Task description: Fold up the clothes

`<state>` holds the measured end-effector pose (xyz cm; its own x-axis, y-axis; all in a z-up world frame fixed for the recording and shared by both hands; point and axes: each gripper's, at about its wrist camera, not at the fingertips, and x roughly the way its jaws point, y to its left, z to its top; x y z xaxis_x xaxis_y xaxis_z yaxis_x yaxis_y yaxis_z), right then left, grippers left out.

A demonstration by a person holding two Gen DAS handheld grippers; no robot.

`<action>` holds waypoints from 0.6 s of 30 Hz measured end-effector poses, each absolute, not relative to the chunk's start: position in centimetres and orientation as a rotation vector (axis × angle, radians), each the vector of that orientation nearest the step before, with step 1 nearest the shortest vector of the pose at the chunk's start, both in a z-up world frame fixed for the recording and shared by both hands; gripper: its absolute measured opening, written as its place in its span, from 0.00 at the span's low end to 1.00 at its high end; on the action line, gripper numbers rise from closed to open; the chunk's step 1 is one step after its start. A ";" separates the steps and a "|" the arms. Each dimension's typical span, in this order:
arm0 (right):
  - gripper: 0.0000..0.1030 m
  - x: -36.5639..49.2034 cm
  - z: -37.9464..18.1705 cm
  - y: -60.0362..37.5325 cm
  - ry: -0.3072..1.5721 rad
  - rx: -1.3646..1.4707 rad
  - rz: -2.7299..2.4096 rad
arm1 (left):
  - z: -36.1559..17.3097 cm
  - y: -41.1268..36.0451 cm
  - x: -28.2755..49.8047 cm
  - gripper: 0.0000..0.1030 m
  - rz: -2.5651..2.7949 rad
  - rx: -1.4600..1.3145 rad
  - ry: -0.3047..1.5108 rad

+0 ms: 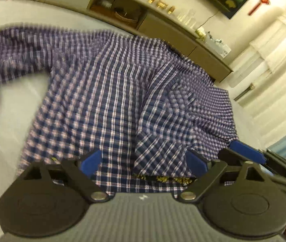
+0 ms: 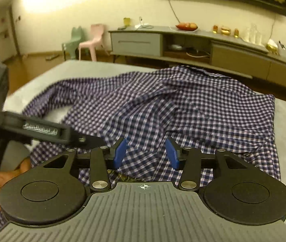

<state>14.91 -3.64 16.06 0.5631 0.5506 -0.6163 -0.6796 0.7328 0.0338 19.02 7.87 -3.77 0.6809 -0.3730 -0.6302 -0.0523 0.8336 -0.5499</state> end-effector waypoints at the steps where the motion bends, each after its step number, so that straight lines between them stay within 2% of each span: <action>1: 0.48 14.6 15.7 -3.3 0.641 -0.235 0.730 | -4.2 7.8 19.3 0.65 -0.199 -0.578 0.818; 2: 0.52 14.3 15.5 -3.3 0.631 -0.260 0.731 | -4.6 7.7 19.5 0.29 -0.207 -0.586 0.824; 3: 0.60 13.7 15.4 -3.1 0.603 -0.305 0.735 | -5.0 7.6 19.8 0.11 -0.215 -0.593 0.830; 4: 0.67 13.1 15.3 -3.0 0.573 -0.352 0.739 | -5.4 7.5 20.0 0.05 -0.223 -0.601 0.837; 7: 0.85 10.6 15.2 -2.0 0.460 -0.516 0.770 | -4.6 8.3 19.9 0.04 -0.285 -0.671 0.796; 11: 0.87 7.7 13.7 1.7 0.306 -0.798 0.759 | -3.2 9.2 19.7 0.04 -0.354 -0.792 0.751; 12: 0.81 7.7 13.1 2.6 0.278 -0.850 0.721 | -3.0 9.5 19.6 0.04 -0.370 -0.821 0.745; 14: 0.43 8.2 12.2 4.0 0.243 -0.921 0.662 | -2.8 10.3 19.6 0.06 -0.390 -0.865 0.737; 15: 0.13 8.9 12.5 4.3 0.262 -0.913 0.640 | -2.6 10.8 19.6 0.06 -0.387 -0.875 0.731; 16: 0.04 9.5 13.1 4.3 0.277 -0.879 0.637 | -2.4 11.6 19.5 0.17 -0.361 -0.890 0.718; 17: 0.04 10.3 14.6 3.9 0.314 -0.799 0.657 | -2.1 12.5 19.3 0.33 -0.322 -0.906 0.701; 18: 0.04 11.4 16.4 3.3 0.380 -0.688 0.683 | -1.7 13.7 19.1 0.41 -0.283 -0.921 0.673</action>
<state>11.41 3.26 16.41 0.7213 0.4467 -0.5293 -0.6853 0.5709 -0.4521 19.12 13.67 -1.71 0.7630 -0.4980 -0.4120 -0.0536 0.5866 -0.8081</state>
